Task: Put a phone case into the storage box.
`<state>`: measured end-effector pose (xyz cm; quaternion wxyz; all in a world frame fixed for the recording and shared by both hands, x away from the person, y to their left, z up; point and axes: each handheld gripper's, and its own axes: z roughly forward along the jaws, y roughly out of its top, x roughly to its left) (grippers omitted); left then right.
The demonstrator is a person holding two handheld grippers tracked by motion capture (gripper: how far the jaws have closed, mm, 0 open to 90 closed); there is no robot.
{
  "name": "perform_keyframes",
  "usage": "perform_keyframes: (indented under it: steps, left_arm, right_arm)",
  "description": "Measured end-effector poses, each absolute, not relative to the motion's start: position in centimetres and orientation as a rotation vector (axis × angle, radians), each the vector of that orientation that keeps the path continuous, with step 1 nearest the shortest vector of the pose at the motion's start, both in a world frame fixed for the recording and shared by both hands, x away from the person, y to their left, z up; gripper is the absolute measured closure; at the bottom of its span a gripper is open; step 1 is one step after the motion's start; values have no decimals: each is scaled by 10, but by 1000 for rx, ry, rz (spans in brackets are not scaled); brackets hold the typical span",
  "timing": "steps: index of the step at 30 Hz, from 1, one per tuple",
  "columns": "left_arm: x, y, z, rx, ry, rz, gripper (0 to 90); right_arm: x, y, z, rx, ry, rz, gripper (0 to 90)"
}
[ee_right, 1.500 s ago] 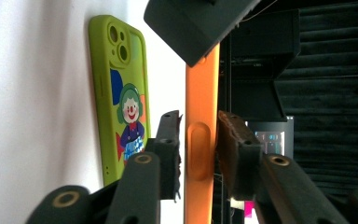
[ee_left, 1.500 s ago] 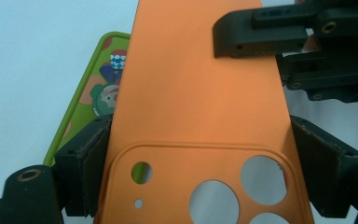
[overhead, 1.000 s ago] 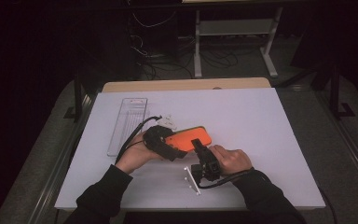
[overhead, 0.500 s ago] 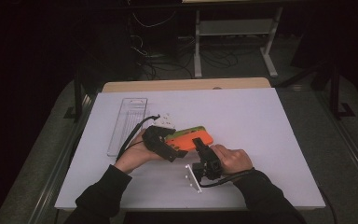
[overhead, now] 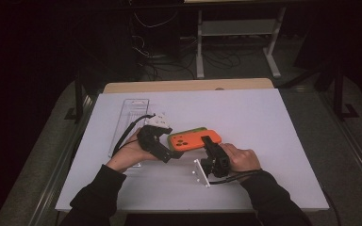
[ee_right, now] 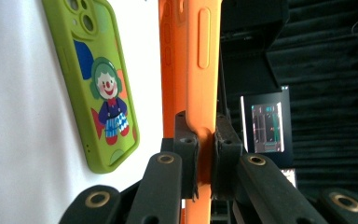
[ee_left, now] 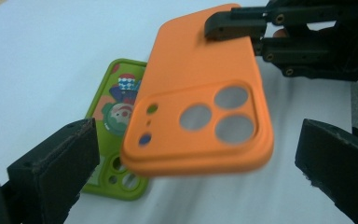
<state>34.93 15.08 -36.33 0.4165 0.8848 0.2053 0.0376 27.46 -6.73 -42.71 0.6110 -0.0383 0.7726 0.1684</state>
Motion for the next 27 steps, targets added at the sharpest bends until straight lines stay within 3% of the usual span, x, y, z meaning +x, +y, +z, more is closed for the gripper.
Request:
perform_keyframes:
  steps: [15, 27]
  left_arm:
    - [352, 156, -362, 2229, 512, 125, 0]
    - [354, 156, -363, 2221, 520, 145, 0]
  right_arm:
    - [284, -79, -420, 76, 1925, 485, 816]
    - [291, -87, -411, 401, 2048, 706, 816]
